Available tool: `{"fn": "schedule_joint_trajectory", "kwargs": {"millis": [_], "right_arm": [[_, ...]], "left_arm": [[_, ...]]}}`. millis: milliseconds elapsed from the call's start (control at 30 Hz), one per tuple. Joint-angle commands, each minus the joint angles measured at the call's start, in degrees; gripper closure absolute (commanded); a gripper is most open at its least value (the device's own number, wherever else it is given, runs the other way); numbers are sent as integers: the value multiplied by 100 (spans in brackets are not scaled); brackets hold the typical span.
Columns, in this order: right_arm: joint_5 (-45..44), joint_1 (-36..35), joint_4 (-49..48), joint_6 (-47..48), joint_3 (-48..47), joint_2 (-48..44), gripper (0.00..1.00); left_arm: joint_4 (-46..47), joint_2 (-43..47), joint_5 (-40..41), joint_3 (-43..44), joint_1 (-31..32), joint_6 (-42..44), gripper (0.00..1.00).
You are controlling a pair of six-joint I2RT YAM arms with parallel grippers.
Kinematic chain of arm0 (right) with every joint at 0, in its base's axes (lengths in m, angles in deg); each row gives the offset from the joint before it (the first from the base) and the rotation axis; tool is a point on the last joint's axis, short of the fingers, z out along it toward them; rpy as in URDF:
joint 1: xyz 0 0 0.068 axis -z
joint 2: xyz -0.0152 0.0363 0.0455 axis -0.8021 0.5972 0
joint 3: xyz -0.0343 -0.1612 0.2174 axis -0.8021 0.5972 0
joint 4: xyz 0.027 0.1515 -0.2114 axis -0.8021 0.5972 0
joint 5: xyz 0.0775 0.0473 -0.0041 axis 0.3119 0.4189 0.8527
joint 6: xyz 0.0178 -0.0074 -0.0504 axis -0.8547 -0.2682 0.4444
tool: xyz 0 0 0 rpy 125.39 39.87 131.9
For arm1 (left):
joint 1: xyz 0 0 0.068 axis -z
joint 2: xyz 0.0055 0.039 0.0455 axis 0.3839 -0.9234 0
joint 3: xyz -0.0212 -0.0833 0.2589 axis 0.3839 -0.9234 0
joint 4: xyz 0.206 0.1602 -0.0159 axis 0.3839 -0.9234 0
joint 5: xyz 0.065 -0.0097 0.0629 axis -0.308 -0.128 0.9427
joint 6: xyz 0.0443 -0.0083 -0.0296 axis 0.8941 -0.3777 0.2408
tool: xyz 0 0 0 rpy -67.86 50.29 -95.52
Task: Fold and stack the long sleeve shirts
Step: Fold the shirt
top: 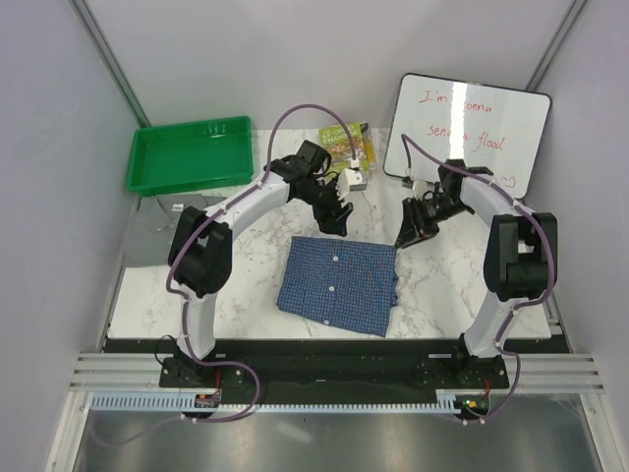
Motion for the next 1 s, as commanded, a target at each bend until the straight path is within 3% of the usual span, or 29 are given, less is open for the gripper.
{"fn": "schedule_joint_trajectory", "kwargs": {"millis": [0,167,333,533,667,767,900,967], "right_arm": [[822,112,-307,-543,1172,-488,63],[842,587,-1221,-1362,2235,-832,69],[974,535,-1574,-1680,2625,-693,66],[956,332,-1065,-1004,1607,485,77],[1114,26,-1117,-994,1254,863,80],[1088,-423,-1475,-1291,824,1057,80],[860,-801,-1610,-1354,-72,1531,80],[807,-819,-1479,-1354,-521,1637,79]], "left_arm": [[-303,-382,-642,493,264,367,19],[-312,-839,-836,1047,642,545,19],[-285,-1454,-802,1530,801,457,20],[-417,-1500,-678,1058,617,615,30],[-654,-1385,-678,680,397,537,55],[-655,-1236,-687,416,20,89,66],[-217,-859,-652,-171,-577,-797,69],[-75,-700,-634,-331,-754,-984,58]]}}
